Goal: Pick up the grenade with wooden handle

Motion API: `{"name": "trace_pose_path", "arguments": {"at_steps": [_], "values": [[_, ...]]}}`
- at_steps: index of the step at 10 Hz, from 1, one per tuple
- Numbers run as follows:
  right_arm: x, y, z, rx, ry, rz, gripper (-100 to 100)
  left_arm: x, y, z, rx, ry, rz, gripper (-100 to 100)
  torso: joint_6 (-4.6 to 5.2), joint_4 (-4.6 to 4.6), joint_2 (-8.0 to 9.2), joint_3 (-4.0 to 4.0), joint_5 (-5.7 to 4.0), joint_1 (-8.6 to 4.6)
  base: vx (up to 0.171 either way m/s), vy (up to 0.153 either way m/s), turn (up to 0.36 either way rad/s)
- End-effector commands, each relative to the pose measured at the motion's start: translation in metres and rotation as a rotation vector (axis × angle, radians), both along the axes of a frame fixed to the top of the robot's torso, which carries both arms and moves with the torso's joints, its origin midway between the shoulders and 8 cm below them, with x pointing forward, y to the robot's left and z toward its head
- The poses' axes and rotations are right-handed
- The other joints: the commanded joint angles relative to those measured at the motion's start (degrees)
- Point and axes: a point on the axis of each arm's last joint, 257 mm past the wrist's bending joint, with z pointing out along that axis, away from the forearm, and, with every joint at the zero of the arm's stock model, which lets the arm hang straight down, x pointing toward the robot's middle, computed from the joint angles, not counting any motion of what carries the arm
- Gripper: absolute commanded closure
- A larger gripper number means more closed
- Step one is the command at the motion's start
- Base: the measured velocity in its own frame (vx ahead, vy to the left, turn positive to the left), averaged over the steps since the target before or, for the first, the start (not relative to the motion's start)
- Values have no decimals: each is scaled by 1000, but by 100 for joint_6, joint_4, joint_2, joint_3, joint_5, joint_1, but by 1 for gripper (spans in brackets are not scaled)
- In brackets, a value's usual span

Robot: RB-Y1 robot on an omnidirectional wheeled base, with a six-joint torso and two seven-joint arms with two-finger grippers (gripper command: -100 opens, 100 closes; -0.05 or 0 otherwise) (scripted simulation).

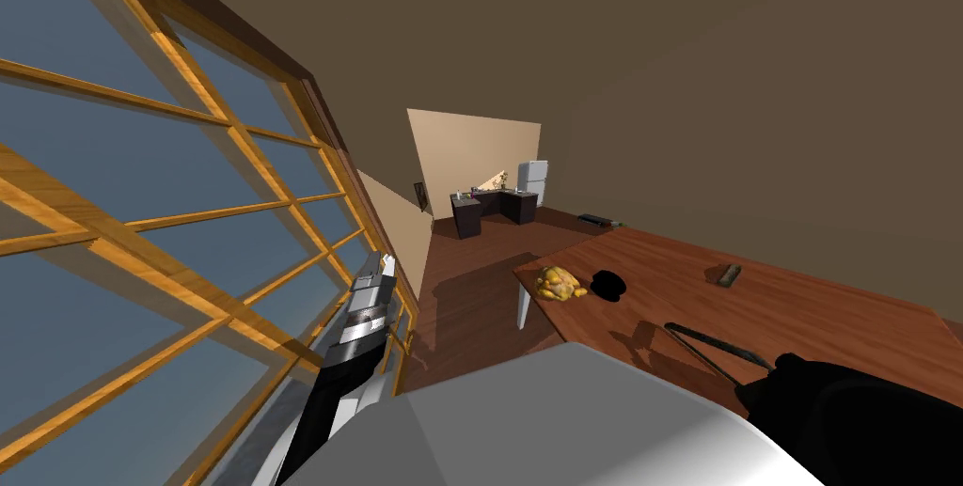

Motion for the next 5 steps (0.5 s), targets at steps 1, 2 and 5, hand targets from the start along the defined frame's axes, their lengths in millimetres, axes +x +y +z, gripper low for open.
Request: {"name": "trace_pose_path", "arguments": {"at_steps": [1, 2, 5], "values": [[14, 10, -13, 23, -27, 8, -100, 0, 0, 0, 0, 0, 0, 0, 0, 0, 0, 0, 0, 0, 142, -144, 109], [27, 24, -28, 52, -57, 6, -100, 0, 0, 0, 0, 0, 0, 0, 1, 3, 12, 7, 0, 0, 118, -128, 100], [27, 23, -26, 54, -57, 7, -100, 0, 0, 0, 0, 0, 0, 0, 9, 13, 63, 36, 11, 49, 25, -30, 4]]}}
